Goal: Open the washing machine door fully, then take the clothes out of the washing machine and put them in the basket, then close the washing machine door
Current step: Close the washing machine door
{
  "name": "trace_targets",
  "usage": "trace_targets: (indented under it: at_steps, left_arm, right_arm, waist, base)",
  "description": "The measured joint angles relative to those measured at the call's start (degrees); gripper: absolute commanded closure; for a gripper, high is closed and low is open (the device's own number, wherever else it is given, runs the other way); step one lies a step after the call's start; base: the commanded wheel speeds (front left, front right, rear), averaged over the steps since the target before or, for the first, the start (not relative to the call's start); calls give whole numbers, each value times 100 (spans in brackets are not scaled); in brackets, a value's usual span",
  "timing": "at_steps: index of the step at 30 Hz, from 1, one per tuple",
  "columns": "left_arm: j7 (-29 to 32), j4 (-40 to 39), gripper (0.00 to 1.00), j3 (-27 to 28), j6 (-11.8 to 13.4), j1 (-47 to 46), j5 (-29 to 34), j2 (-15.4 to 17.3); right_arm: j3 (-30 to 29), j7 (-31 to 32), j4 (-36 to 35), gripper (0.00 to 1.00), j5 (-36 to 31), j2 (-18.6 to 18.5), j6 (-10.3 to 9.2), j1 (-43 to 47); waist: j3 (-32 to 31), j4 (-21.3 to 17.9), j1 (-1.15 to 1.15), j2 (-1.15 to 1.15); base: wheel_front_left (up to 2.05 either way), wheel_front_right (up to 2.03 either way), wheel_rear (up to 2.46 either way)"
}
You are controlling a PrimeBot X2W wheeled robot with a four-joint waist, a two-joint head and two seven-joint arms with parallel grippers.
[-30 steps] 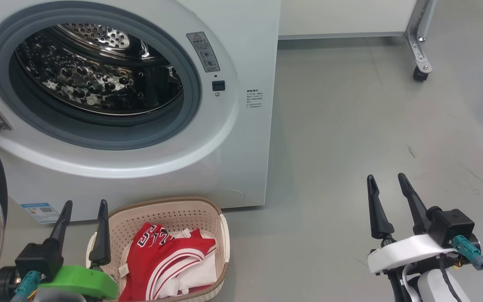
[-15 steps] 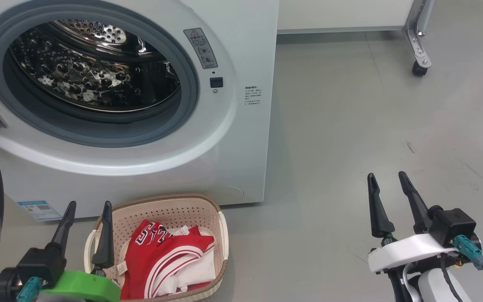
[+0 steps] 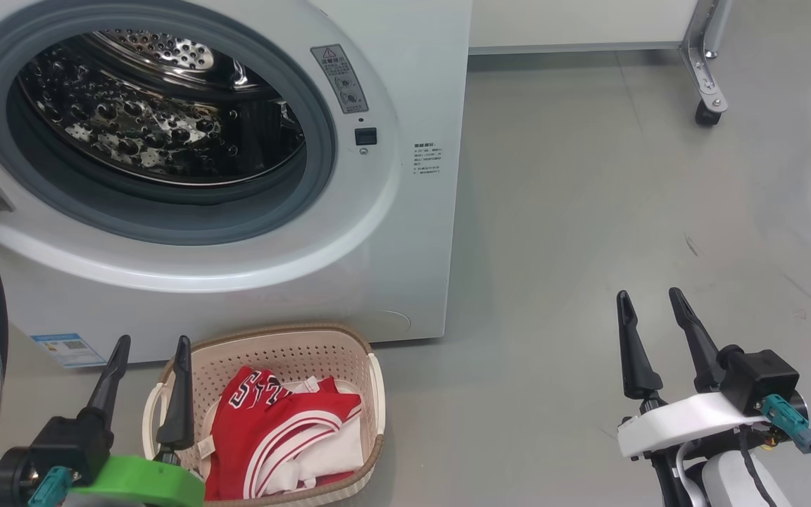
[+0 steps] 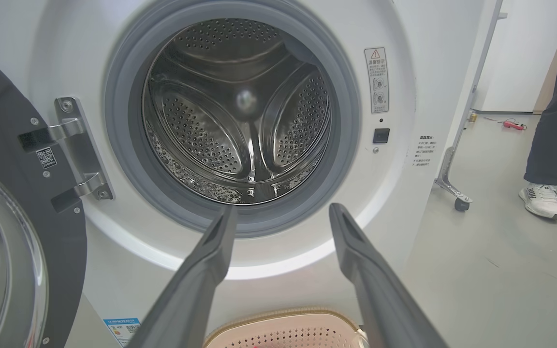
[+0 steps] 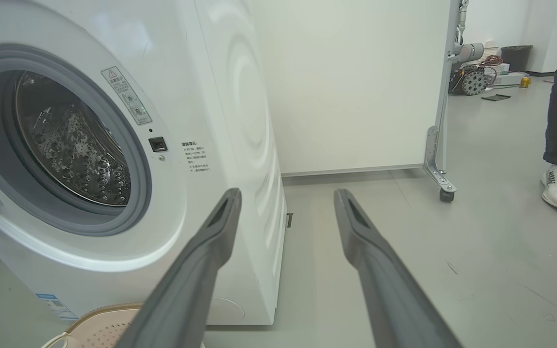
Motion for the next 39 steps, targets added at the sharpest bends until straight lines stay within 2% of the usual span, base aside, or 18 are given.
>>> trace_targets:
  at_steps: [18,39]
  left_arm:
    - [0,-35,0,-9,0,101,1,-4]
    - [0,-153,0,-60,10,113,-1,-8]
  right_arm:
    - [8,0,2,0,0,5,0,0]
    - [43,0,22,0,0,11,0,3]
  waist:
    - [14,25,0,0]
    - [16,60,0,0]
  base:
    - [-28,28,0]
    - [-100,100,0]
